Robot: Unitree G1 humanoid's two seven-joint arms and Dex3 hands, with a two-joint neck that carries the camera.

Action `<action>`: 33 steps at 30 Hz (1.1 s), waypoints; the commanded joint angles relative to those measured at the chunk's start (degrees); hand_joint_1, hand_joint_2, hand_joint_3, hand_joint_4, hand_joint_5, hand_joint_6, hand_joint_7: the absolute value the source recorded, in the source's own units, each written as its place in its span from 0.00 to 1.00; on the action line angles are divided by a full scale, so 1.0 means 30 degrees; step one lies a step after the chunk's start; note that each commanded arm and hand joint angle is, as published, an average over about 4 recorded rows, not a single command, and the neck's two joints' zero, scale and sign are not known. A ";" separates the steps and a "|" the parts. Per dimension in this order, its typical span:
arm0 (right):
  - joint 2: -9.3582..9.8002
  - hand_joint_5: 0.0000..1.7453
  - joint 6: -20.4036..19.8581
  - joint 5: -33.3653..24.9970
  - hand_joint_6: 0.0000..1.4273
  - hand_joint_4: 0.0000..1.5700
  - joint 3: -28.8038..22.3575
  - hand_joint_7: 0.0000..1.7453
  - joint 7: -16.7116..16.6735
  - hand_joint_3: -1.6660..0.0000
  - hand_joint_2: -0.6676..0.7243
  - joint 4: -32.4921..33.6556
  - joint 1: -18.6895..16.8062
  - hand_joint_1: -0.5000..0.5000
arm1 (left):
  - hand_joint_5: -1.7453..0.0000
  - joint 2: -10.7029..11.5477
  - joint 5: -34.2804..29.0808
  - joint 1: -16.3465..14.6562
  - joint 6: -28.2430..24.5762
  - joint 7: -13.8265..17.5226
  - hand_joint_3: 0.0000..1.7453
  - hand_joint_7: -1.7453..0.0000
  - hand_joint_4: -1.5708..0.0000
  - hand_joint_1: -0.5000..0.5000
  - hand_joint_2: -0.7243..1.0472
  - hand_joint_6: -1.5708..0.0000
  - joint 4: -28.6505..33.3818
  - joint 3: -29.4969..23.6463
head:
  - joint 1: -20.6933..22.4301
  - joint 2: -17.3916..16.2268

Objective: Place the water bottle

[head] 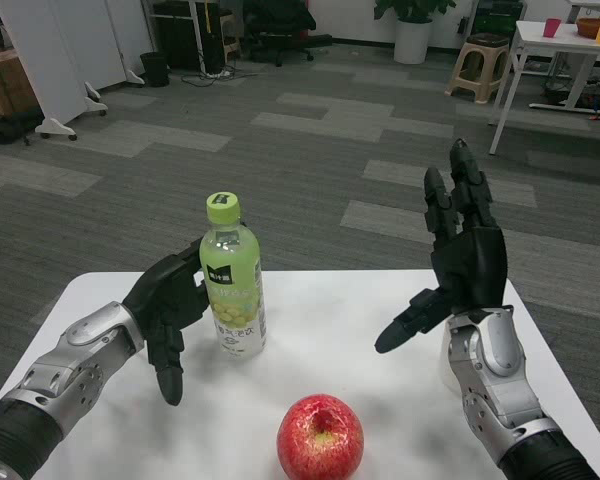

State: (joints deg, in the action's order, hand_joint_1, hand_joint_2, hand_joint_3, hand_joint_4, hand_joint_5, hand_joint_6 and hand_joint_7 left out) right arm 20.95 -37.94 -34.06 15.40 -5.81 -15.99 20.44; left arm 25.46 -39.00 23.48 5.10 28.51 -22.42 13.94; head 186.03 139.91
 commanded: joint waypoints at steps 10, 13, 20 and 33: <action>0.0046 0.00 0.0019 -0.0132 0.00 0.00 0.0080 0.00 -0.0056 1.00 1.00 -0.0147 0.0138 0.04 | 0.82 0.0171 0.0110 -0.0363 0.0257 -0.0809 0.05 1.00 1.00 0.02 0.00 1.00 0.0501 -0.4250 | 0.0260 0.0086; 0.0046 0.00 0.0019 -0.0132 0.00 0.00 0.0080 0.00 -0.0056 1.00 1.00 -0.0147 0.0130 0.04 | 0.82 0.0288 0.0578 -0.0356 0.0037 -0.0853 0.05 1.00 1.00 0.02 0.00 1.00 0.1167 -0.5949 | 0.0238 0.0059; 0.0076 0.00 0.0019 -0.0161 0.00 0.00 0.0322 0.00 -0.0056 1.00 1.00 -0.0103 0.0211 0.04 | 0.87 0.0676 0.2900 -0.0605 -0.1537 -0.0889 0.05 1.00 1.00 0.02 0.00 1.00 0.4075 -1.0366 | 0.0171 0.0387; 0.0281 0.00 0.0078 -0.0029 0.00 0.00 -0.0235 0.00 -0.0056 1.00 1.00 0.1391 0.0247 0.04 | 0.90 0.0735 0.2739 -0.1088 -0.2284 -0.1299 0.05 1.00 1.00 0.02 0.00 1.00 0.7078 -1.2372 | 0.0146 0.1329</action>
State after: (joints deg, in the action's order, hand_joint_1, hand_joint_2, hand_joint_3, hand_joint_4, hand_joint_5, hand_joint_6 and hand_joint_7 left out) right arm 21.15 -37.90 -34.02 15.45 -5.81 -12.91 20.57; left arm 27.40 -30.45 20.56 -1.30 25.06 -2.04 -22.42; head 186.53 143.69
